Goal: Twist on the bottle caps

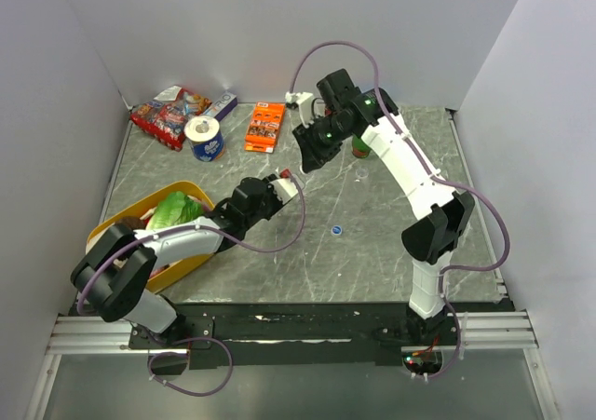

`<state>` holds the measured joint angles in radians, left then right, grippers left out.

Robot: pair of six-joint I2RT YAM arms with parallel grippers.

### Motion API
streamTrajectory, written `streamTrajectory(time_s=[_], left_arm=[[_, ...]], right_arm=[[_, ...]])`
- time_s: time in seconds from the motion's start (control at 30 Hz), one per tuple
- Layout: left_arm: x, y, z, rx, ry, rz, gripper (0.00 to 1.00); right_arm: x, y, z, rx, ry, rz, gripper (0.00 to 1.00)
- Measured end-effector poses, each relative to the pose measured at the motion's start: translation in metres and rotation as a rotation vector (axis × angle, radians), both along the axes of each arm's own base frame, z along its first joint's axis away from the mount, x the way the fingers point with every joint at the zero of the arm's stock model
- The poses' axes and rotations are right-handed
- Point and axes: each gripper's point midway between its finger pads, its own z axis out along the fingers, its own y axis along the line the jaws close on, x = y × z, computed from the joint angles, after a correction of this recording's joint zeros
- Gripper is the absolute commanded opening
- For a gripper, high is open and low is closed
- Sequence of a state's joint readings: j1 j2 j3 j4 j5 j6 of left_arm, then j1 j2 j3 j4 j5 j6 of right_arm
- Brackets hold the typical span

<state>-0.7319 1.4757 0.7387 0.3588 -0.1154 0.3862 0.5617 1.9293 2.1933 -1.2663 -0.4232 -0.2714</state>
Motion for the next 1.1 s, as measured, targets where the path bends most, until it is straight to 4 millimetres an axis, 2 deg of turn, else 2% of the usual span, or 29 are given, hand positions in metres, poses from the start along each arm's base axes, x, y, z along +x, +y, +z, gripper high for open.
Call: streamTrajectory(time_s=[0.13, 0.33, 0.57, 0.6, 0.8, 0.97, 1.1], left_arm=[[0.001, 0.001, 0.001, -0.044, 0.03, 0.055, 0.01], [-0.002, -0.002, 0.0, -0.099, 0.073, 0.089, 0.01], [-0.005, -0.005, 0.0, -0.137, 0.102, 0.098, 0.01], [-0.005, -0.006, 0.0, -0.143, 0.106, 0.098, 0.01], [-0.011, -0.011, 0.001, -0.18, 0.139, 0.081, 0.01], [-0.018, -0.025, 0.016, -0.252, 0.15, 0.006, 0.01], [-0.024, -0.036, 0.025, -0.289, 0.15, -0.062, 0.01]], right_arm=[[0.01, 0.006, 0.006, 0.06, 0.023, -0.094, 0.0], [0.016, 0.012, 0.011, 0.109, 0.043, -0.139, 0.0], [0.018, 0.013, 0.013, 0.122, 0.038, -0.147, 0.19], [0.019, 0.013, 0.014, 0.123, 0.039, -0.149, 0.27], [0.017, 0.014, 0.017, 0.157, 0.062, -0.139, 0.52], [0.007, 0.022, 0.029, 0.236, 0.116, -0.092, 0.59], [0.004, 0.025, 0.05, 0.324, 0.141, -0.063, 0.63]])
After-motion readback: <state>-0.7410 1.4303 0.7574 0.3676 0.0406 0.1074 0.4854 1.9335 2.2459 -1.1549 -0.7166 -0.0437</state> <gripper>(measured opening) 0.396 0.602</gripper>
